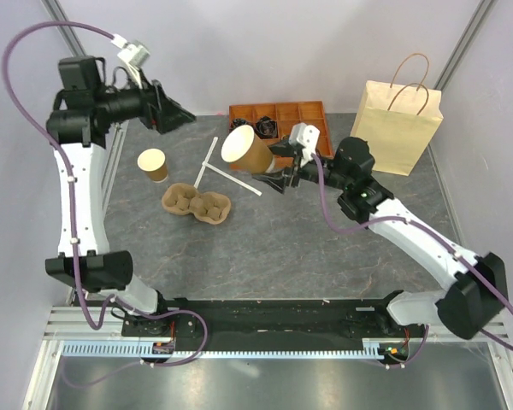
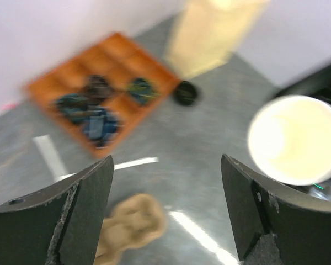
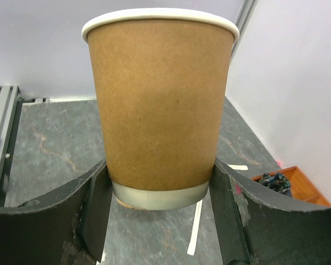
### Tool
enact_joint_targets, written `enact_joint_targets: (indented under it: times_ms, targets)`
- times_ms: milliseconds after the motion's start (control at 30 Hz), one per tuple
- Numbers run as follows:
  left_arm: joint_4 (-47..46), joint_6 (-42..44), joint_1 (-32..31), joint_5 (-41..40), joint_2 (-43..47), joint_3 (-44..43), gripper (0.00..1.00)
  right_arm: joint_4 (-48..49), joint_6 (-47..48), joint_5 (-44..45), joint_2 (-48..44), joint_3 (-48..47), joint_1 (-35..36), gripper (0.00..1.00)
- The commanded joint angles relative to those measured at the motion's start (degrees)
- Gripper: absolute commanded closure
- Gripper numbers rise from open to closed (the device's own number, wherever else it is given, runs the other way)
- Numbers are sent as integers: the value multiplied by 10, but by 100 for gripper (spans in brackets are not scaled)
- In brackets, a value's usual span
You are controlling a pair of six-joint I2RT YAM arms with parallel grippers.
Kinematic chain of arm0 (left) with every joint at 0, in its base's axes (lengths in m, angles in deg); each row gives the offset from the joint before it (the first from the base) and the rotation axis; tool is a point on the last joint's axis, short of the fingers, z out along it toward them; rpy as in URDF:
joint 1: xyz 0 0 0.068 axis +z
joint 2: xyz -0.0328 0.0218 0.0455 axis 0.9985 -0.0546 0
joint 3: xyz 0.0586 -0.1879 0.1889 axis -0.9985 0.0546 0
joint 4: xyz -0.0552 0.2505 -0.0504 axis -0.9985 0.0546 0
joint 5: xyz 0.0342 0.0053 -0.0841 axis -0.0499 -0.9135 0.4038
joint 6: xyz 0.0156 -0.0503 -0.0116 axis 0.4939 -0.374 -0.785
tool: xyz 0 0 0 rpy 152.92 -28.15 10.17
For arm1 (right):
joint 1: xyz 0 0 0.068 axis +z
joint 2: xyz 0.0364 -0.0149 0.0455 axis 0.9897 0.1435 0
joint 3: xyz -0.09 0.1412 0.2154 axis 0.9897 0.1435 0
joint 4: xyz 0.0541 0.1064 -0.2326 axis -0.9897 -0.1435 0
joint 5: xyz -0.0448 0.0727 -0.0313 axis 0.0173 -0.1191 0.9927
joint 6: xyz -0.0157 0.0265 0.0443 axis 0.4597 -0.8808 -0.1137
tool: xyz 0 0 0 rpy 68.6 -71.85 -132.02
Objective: Pack the takeout coffee
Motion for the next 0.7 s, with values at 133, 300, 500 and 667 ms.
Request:
enact_joint_targets:
  times_ms: [133, 300, 500, 667]
  targets:
    - [15, -36, -117, 95, 57, 173, 16, -83, 139, -38, -95, 62, 21, 62]
    - [8, -31, -167, 96, 71, 232, 18, -123, 191, -30, -118, 76, 51, 62]
    - [-3, -29, -189, 116, 70, 284, 40, -127, 201, -12, -113, 79, 69, 62]
    - [-21, -30, -197, 94, 75, 295, 90, -145, 176, 27, -106, 77, 68, 32]
